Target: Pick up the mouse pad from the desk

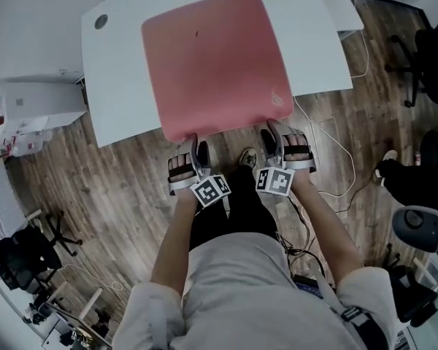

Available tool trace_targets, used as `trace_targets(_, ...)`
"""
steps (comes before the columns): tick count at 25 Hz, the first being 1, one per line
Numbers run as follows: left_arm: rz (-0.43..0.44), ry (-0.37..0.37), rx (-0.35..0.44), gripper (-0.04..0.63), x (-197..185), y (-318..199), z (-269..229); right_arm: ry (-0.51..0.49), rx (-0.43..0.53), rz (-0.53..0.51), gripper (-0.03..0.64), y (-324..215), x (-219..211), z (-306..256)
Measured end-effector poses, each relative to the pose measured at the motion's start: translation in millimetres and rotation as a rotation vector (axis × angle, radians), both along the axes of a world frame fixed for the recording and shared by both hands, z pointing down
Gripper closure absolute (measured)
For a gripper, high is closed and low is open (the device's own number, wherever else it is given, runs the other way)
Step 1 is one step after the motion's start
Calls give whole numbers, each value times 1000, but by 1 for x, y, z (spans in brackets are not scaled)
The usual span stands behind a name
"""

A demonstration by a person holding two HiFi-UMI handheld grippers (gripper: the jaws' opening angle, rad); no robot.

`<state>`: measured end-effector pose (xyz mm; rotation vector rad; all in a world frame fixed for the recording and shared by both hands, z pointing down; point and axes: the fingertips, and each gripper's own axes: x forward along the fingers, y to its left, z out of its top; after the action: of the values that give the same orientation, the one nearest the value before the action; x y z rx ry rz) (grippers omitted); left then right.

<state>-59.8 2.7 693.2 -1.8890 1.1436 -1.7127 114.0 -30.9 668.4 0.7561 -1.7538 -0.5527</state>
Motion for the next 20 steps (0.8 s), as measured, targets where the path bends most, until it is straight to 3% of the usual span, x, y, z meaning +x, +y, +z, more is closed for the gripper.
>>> trace_targets(8, -2, -102, 26, 353, -10, -8, 12, 130, 79, -74, 383, -11, -5, 17)
trace_targets(16, 1, -91, 71, 374, -9, -19, 5, 159, 127, -87, 393, -23, -6, 3)
trace_targets(18, 1, -82, 72, 422, -12, -21, 2, 145, 118, -94, 425, -23, -9, -2)
trace_targets(20, 8, -76, 47, 422, -13, -20, -1, 133, 129, -106, 499, -22, -13, -9)
